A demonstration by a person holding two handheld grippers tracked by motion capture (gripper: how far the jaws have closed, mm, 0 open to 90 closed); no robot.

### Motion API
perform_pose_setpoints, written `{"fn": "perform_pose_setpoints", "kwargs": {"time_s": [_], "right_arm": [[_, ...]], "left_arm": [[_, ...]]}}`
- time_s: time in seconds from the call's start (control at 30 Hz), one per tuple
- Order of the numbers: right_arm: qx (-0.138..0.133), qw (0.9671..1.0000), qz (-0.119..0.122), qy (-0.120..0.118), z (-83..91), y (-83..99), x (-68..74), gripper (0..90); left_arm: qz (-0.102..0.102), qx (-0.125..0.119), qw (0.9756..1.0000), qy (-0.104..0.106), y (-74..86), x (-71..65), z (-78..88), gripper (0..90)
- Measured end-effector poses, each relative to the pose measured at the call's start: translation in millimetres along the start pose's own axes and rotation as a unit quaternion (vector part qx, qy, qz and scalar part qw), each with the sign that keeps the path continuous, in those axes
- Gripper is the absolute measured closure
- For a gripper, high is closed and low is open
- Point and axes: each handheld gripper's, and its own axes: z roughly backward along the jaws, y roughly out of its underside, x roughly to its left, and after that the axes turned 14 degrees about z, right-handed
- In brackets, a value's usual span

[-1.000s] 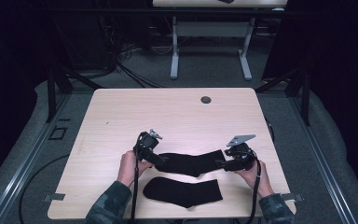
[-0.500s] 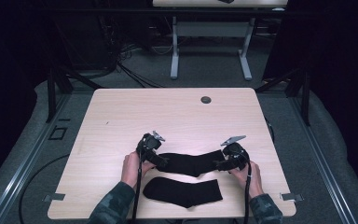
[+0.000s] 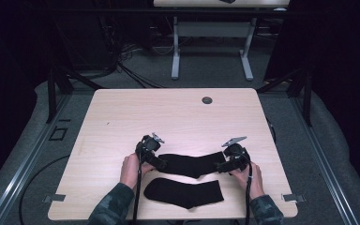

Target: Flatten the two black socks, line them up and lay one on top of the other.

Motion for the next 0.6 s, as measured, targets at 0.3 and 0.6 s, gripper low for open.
{"fn": "perform_pose_setpoints", "kwargs": {"time_s": [0.3,0.6], "right_arm": [[0.002,1.0,-0.001,0.001,-4.2,-3.5,4.1,4.4],[0.006,1.0,0.006,0.001,-7.1,-7.2,8.2,1.4]], "left_arm": [[0.01,0.004,0.9999,0.007,3.6,9.3,2.1,11.4],[0.013,0.003,0.9999,0.005,8.3,17.2,5.1,11.3]]}}
